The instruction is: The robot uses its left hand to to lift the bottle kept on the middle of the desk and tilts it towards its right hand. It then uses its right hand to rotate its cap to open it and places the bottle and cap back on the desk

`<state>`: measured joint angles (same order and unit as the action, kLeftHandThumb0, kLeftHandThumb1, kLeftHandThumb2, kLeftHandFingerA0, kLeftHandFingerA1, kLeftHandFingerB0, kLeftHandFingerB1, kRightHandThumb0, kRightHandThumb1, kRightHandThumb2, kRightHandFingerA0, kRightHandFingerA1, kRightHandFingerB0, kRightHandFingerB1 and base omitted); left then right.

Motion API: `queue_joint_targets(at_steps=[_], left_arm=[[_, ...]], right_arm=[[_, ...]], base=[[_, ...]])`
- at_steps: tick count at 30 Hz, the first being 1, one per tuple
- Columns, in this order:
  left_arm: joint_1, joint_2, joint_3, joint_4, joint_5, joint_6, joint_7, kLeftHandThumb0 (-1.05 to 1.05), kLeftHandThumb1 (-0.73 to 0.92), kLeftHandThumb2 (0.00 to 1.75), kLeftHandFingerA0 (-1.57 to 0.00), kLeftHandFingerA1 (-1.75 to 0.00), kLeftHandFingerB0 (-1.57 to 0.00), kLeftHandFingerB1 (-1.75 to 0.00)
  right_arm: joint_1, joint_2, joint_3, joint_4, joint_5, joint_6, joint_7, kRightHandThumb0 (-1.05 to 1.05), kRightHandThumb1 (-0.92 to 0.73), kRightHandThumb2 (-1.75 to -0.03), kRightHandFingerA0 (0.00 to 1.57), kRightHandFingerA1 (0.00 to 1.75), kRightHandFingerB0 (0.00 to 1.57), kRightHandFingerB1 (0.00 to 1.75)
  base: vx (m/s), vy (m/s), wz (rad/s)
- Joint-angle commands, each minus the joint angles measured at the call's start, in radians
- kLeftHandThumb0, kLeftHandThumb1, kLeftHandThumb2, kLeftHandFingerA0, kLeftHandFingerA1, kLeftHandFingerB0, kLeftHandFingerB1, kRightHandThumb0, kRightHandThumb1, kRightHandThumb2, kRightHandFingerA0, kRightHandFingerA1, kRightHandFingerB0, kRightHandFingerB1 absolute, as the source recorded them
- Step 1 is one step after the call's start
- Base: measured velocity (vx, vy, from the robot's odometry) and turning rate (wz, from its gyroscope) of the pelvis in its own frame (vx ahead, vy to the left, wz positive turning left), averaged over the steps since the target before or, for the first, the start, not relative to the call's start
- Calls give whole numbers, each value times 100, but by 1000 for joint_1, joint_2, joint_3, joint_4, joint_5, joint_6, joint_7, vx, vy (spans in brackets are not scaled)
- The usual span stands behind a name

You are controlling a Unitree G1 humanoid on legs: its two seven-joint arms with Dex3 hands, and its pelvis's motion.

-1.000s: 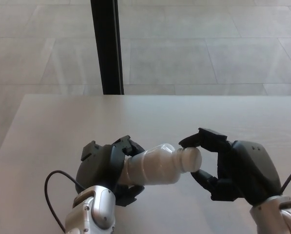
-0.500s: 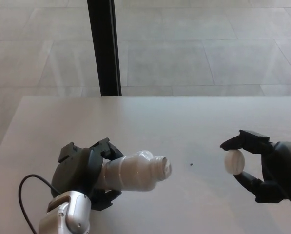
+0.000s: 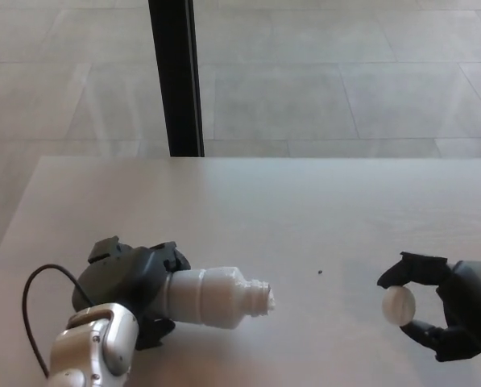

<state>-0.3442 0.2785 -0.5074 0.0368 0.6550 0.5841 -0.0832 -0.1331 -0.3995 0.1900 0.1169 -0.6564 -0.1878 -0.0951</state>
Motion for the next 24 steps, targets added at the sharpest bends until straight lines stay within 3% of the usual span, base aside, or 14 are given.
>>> queue_joint_targets(at_steps=[1,3,4,7,8,10,11,13,14,15,16,18,22,24], left_arm=[[-112,48,-231,69,204,222,-344,-22,73,61,-66,-101,-47,-54],[-121,36,-230,67,186,233,-338,-21,68,63,-65,-120,-48,-59],[-122,27,-218,58,159,235,-332,-23,68,61,-62,-89,-47,-59],[-124,4,-199,50,125,264,-318,-25,67,61,-65,-89,-53,-63],[-124,-5,-192,50,114,278,-312,-27,67,61,-65,-86,-53,-63],[-127,-6,-196,50,114,284,-313,-27,67,61,-65,-86,-53,-63],[-111,-11,-179,34,100,285,-299,-25,69,61,-66,-93,-52,-63],[-105,-14,-172,34,100,283,-287,-25,67,63,-69,-101,-59,-71],[-100,-15,-169,29,96,299,-297,-29,68,62,-67,-101,-63,-72],[-101,-14,-172,30,99,301,-301,-29,68,62,-67,-101,-63,-72],[-95,-19,-162,30,92,303,-294,-28,68,60,-67,-100,-61,-70],[-93,-8,-171,33,100,286,-296,-40,47,91,-70,-90,-56,-73],[-91,-11,-160,28,88,304,-322,-48,44,89,-55,-86,-45,-68],[-90,-1,-168,16,90,303,-343,-49,60,56,-33,-96,-44,-59]], right_arm=[[-98,-43,180,147,-187,103,178,-38,-67,-67,79,154,79,63],[-116,-43,213,174,-211,118,194,-38,-64,-63,83,140,65,55],[-125,-43,235,193,-230,129,200,-42,-65,-64,77,140,56,52],[-133,-43,259,209,-243,153,193,-52,-44,-90,69,106,31,58],[-135,-45,270,206,-258,176,204,-47,-64,-60,51,119,31,46],[-139,-48,284,201,-266,199,211,-47,-64,-60,51,119,31,46],[-140,-53,294,201,-274,207,218,-49,-65,-59,27,81,23,41],[-152,-58,308,206,-276,215,222,-51,-63,-59,20,68,19,41],[-148,-69,315,205,-281,209,204,-36,-45,-100,6,57,0,51],[-148,-73,319,206,-278,211,202,-36,-45,-100,6,57,0,51],[-147,-77,321,202,-276,212,201,-59,-60,-58,0,49,12,36],[-140,-86,322,186,-270,221,205,-87,-50,-83,0,15,0,20],[-125,-98,319,136,-253,243,232,-94,-54,-87,0,12,0,10],[-119,-97,314,128,-242,241,228,-100,-58,-89,0,9,0,4]], base=[[0,0,0],[0,0,0],[0,0,0],[0,0,0],[0,0,0],[0,0,0],[0,0,0],[0,0,0],[0,0,0],[0,0,0],[0,0,0],[0,0,0],[0,0,0],[0,0,0]])
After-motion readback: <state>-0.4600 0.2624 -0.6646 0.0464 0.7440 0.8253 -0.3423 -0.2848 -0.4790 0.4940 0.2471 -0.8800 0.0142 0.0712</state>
